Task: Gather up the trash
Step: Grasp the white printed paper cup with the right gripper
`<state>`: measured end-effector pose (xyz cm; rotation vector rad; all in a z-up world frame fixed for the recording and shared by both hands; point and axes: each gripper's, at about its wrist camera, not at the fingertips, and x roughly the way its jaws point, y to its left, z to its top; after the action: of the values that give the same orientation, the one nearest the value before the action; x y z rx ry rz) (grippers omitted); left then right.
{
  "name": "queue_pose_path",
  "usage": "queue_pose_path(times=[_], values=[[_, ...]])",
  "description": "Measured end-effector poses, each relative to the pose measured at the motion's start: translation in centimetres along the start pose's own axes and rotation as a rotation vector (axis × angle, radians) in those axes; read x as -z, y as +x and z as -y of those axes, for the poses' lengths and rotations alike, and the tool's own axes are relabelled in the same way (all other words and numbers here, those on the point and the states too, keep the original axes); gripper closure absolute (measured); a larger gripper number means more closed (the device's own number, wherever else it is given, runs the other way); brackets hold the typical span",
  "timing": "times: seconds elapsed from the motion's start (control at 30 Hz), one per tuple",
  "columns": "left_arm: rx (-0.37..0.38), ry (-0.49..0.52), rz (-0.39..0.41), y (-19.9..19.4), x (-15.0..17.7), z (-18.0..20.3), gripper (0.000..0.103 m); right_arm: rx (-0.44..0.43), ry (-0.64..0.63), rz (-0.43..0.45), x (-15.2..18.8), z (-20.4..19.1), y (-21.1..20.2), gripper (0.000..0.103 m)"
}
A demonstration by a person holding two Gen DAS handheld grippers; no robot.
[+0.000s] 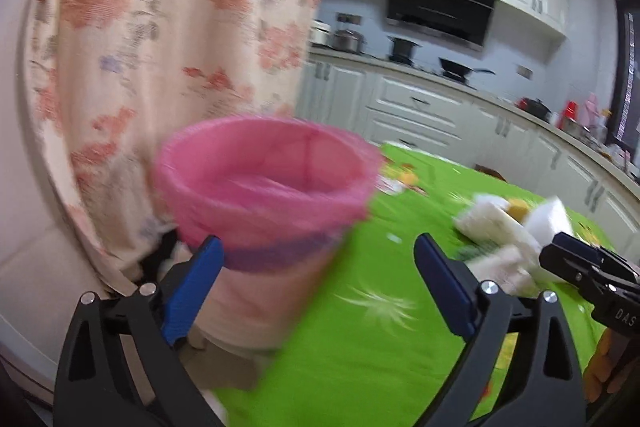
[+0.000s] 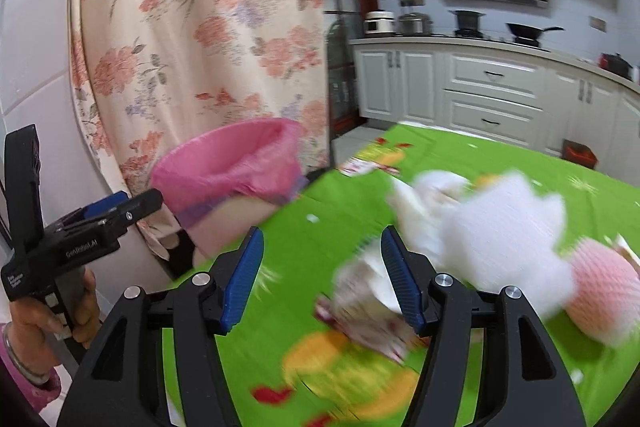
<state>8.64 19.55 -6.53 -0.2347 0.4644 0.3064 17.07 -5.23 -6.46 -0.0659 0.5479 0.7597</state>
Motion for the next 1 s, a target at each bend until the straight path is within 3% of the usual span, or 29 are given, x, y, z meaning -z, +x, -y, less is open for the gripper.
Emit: queue_pose_path(times=[0.27, 0.5, 0.77, 1.0], values=[[0.093, 0.122, -0.068, 1.3, 3.3, 8.2, 0.010, 0.133, 0.060, 0.016, 3.7, 5.6, -5.1, 0.040], [0.151, 0.183, -0.105, 2.3, 4.5, 12.6, 0.010, 0.241, 0.117, 0.012, 5.7, 9.8, -7.2, 0.040], [0.169, 0.257, -0.109, 3.1, 5.6, 16.1, 0.010, 0.344, 0.228, 0.008, 6.5, 15.6, -8.9, 0.037], [0.183, 0.218, -0.092, 3.0, 4.6, 16.8, 0.010, 0.414, 0.281, 0.025, 6.0, 20.0, -10.0, 0.037]])
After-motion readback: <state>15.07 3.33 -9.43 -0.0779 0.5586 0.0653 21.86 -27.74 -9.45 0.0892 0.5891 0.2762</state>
